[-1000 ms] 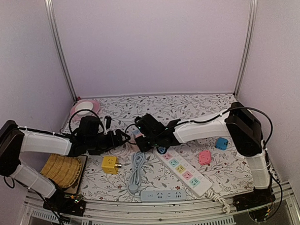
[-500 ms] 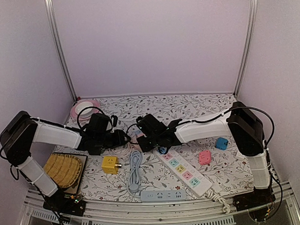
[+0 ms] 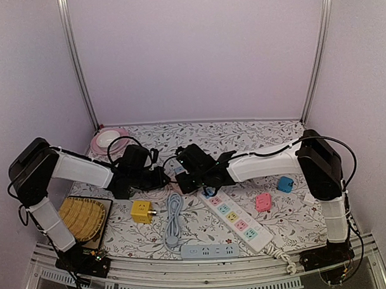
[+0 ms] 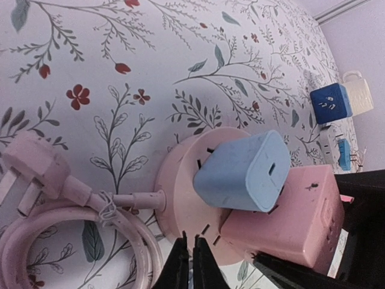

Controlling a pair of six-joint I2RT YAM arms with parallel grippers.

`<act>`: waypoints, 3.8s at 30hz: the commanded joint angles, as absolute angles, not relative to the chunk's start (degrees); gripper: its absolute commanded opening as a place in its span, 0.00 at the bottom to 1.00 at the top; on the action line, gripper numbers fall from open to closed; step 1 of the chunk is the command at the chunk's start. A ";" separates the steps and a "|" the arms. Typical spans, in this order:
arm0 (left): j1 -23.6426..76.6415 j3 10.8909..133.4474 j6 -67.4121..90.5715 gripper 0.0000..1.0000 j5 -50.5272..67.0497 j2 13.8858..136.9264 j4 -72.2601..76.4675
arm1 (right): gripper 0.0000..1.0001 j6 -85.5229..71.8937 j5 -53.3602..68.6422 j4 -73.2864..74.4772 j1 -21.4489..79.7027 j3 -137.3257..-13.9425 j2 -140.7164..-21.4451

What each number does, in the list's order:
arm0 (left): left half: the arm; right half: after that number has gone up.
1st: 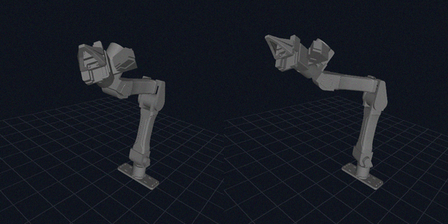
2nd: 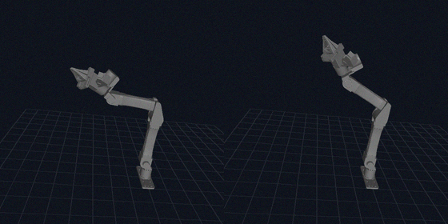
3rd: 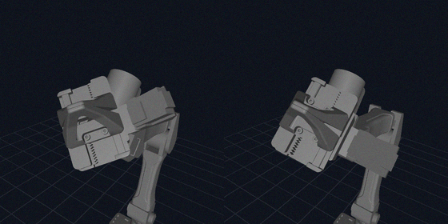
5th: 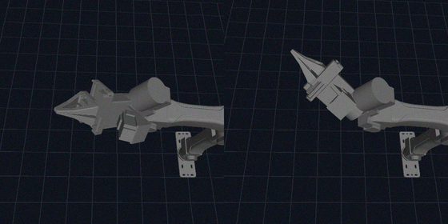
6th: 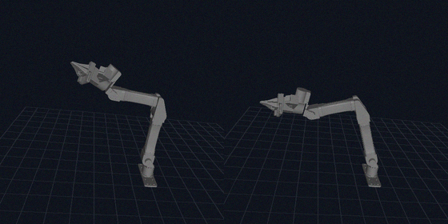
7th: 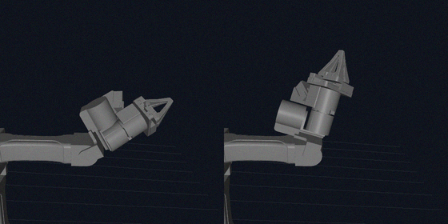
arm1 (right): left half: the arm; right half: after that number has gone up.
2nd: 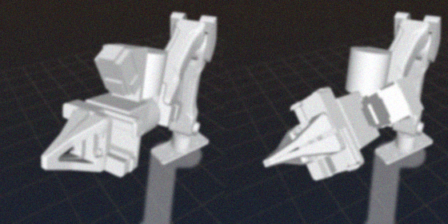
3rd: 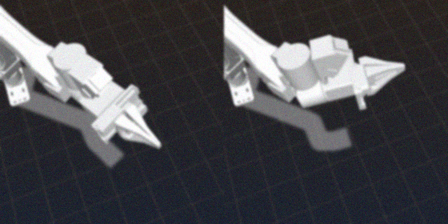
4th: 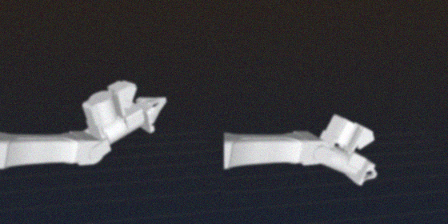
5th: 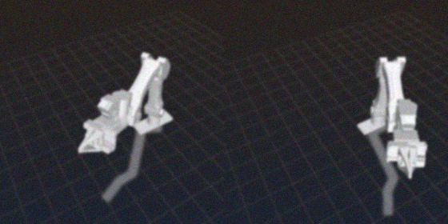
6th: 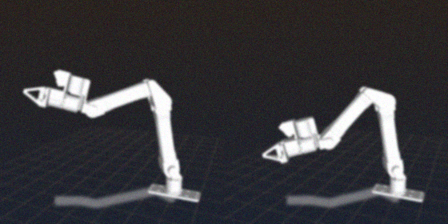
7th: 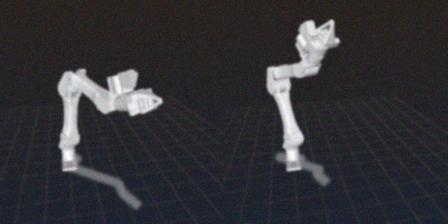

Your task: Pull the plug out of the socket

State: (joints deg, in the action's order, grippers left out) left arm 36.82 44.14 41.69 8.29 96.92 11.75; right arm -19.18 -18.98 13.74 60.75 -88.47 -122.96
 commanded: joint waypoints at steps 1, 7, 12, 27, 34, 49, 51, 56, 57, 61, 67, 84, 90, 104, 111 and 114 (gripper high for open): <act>38.27 46.15 41.65 0.05 8.74 99.14 12.66 | 0.68 -19.77 -19.49 12.72 61.08 -88.24 -118.92; 38.97 47.08 42.01 0.03 9.03 100.33 13.22 | 0.69 -19.75 -19.56 13.25 61.08 -88.16 -119.26; 39.37 47.02 42.42 0.02 9.37 101.03 13.68 | 0.70 -19.90 -19.68 13.58 61.08 -87.39 -119.26; 39.46 47.20 43.78 0.00 10.02 104.68 14.52 | 0.63 -19.72 -18.46 14.56 61.08 -87.57 -120.01; 39.70 46.14 44.38 0.00 9.78 105.47 14.33 | 0.46 -18.95 -17.43 15.27 61.04 -89.42 -118.67; 39.90 43.09 45.07 0.00 8.69 107.45 14.90 | 0.34 -14.75 -17.04 13.37 62.20 -90.83 -115.37; 39.89 42.98 45.04 0.00 8.49 107.40 14.86 | 0.34 -14.75 -17.05 13.12 62.22 -90.67 -115.03; 39.90 42.46 45.09 0.00 7.88 107.45 14.50 | 0.34 -14.56 -17.76 12.61 62.17 -90.17 -113.69; 39.90 42.53 45.09 0.00 7.83 107.53 14.50 | 0.34 -14.52 -17.66 12.51 62.18 -90.11 -113.46; 39.90 42.46 45.09 0.00 7.83 107.99 14.46 | 0.34 -13.78 -16.21 11.60 62.23 -89.83 -112.81; 39.99 42.63 45.17 0.00 7.70 108.22 14.25 | 0.34 -11.69 -16.60 10.32 62.40 -88.65 -112.55; 40.21 43.59 45.09 0.00 7.26 109.06 12.99 | 0.33 -8.29 -16.51 7.87 65.00 -87.08 -113.17; 40.39 43.68 45.00 0.00 7.11 109.07 12.61 | 0.33 -8.40 -16.95 7.73 64.62 -87.19 -112.54; 40.52 43.64 44.91 0.00 7.10 109.49 12.65 | 0.33 -18.72 -1.16 7.38 55.85 -83.58 -109.98; 40.69 43.86 44.91 0.00 7.12 110.08 12.66 | 0.33 -16.54 -7.58 8.02 59.28 -85.42 -111.05; 40.86 43.94 45.06 0.00 7.26 110.34 12.66 | 0.33 -14.21 -12.59 9.05 61.76 -87.40 -112.18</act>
